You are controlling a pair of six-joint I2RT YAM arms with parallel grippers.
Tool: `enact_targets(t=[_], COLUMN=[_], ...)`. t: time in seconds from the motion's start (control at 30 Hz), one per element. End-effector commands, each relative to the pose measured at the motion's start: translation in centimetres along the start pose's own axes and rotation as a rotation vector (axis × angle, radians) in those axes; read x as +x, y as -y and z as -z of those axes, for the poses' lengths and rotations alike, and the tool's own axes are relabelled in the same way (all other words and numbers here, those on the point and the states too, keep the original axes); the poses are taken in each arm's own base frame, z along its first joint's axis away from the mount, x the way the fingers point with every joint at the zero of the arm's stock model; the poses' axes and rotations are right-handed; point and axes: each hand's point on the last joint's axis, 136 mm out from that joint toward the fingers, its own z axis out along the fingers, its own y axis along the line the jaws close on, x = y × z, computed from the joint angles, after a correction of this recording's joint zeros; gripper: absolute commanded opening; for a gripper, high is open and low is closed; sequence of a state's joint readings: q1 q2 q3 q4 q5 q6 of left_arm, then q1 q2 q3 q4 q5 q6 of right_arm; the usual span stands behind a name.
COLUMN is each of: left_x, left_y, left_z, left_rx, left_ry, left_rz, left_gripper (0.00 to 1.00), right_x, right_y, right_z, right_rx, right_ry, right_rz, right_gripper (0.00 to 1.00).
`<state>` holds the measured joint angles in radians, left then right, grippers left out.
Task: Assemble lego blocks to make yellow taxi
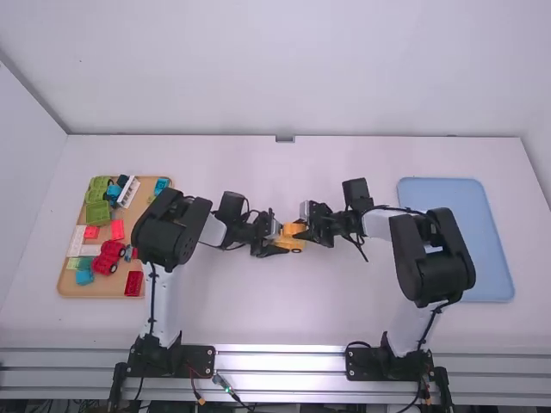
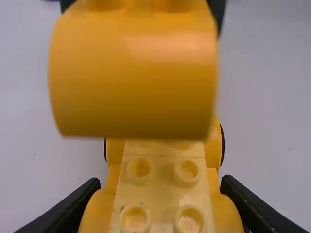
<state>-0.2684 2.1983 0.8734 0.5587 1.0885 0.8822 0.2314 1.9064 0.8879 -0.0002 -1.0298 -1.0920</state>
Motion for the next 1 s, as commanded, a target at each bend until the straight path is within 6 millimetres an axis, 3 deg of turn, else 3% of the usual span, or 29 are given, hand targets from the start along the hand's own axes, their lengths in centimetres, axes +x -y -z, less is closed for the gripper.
enact_targets(t=[0.0, 0.37, 0.6, 0.97], left_x=[0.4, 0.4, 0.4, 0.3], left_y=[0.7, 0.8, 0.7, 0.5], left_z=[-0.4, -0.4, -0.4, -0.4], left_rx=[0.027, 0.028, 0.028, 0.026], left_ry=[0.011, 0.011, 0.011, 0.013], left_rz=[0.020, 0.021, 0.020, 0.015], left_gripper=[0.42, 0.41, 0.41, 0.41], right_x=[-1.3, 0.0, 0.7, 1.3], right_y=[-0.6, -0.5, -1.0, -1.1], right_z=[-0.1, -0.7, -1.8, -1.9], right_rx=[-0.018, -0.053, -0.066, -0.061], right_ry=[0.019, 0.089, 0.051, 0.020], right_rz=[-0.061, -0.151, -0.150, -0.161], right_gripper=[0.00, 0.00, 0.00, 0.00])
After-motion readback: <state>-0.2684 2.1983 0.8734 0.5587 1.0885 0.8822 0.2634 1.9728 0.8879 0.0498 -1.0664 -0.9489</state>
